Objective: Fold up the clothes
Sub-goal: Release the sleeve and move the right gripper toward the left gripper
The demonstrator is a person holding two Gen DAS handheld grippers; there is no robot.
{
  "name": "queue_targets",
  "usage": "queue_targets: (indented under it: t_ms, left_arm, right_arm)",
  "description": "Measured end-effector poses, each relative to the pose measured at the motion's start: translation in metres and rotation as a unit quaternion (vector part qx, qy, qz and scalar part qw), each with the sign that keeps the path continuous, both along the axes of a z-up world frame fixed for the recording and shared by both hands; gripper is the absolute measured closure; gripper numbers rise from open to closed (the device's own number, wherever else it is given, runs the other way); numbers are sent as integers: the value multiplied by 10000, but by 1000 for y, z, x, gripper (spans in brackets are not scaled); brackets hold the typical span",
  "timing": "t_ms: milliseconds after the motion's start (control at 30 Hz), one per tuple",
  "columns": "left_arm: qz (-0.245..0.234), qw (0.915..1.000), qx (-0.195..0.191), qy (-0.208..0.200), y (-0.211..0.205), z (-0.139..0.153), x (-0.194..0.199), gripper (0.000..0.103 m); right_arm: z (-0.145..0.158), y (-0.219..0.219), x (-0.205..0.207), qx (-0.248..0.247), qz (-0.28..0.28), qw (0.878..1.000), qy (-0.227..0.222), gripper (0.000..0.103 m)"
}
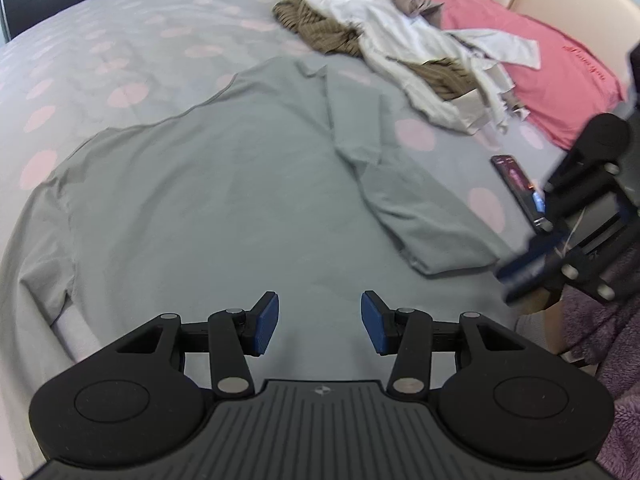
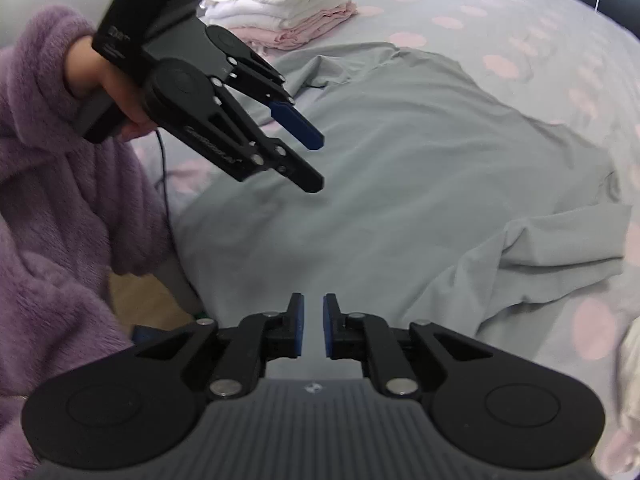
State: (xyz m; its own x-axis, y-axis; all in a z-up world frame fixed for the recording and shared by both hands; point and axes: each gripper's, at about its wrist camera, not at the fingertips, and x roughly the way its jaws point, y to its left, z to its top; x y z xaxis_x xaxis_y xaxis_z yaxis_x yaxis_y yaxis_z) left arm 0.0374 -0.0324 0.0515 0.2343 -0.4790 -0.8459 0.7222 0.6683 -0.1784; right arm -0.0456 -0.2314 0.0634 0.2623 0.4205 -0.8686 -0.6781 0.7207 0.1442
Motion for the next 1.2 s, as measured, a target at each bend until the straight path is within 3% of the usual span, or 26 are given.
queue_targets:
  t_ms: [67, 233, 333, 433, 500, 567, 600, 767, 967, 1100, 1200]
  left_arm:
    - [-22, 10000, -33, -7, -1, 0, -4, 60]
    - [-75, 9999, -72, -11, -3, -1, -13, 60]
    - [-133, 9999, 23, -5, -4, -5, -17, 60]
    - [-229, 9996, 166, 22, -9, -9, -20, 60]
    - [-253, 9995, 174, 17, -10, -10, -22, 60]
    - [-281, 9994, 176, 18, -12, -11, -24, 60]
    - [-295, 9994, 179, 19, -13, -11, -25, 60]
    - [-470, 9984, 307, -24, -21, -12, -31, 60]
    - [-472, 9987, 173, -34, -25, -9, -32, 60]
    - [-487, 9987, 141, -28, -26, -8, -33, 60]
    - [-467, 9989, 68, 3, -24, -7, -34, 60]
  right_arm:
    - [-5, -13, 1, -153, -379, 9990, -167, 70]
    - [-28, -44, 0, -566, -1062, 9925, -215, 69]
    - [-47, -55, -4, -673, -1261, 9897, -92, 60]
    - [-65, -59, -4, -718, -1277, 9891, 149, 58]
    - [-71, -57, -6, -797, -1190, 9894, 219, 61]
    - [-75, -55, -9, -862, -1123, 9895, 288, 94]
    - [-74, -55, -11, -869, -1106, 9896, 300, 98]
    - [-53, -41, -19, -773, -978, 9919, 254, 101]
    - [-17, 1, -35, -392, -611, 9971, 207, 102]
    - [-16, 31, -42, -179, -471, 9985, 208, 101]
    - [-24, 42, -44, -80, -441, 9983, 369, 94]
